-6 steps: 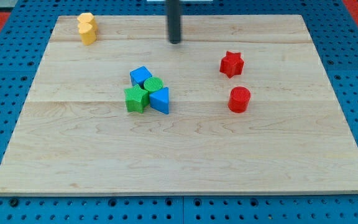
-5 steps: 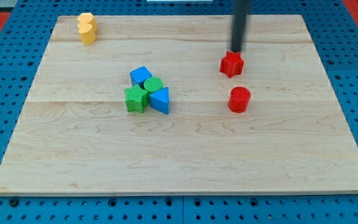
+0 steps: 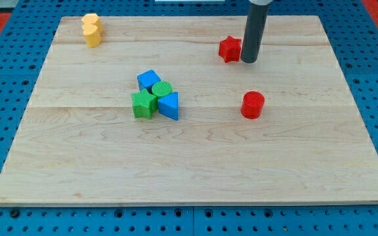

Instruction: Drag red star towards top left side of the board

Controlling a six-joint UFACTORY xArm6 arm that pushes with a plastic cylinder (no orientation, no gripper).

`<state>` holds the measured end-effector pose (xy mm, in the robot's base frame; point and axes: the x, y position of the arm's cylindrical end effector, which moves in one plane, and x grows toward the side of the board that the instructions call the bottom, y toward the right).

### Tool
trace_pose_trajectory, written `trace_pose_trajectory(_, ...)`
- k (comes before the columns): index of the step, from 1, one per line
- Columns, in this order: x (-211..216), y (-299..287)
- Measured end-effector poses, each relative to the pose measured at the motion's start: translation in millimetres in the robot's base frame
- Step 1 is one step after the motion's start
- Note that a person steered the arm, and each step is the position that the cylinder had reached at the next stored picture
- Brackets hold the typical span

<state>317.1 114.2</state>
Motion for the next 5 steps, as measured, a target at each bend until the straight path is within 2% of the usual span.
trace_pose_trajectory(1,-18,9)
trace_pose_trajectory(2,-23,-48)
trace_pose_trajectory(3,-22,-129)
trace_pose_trajectory(4,-28,-163)
trace_pose_trajectory(5,-41,-166)
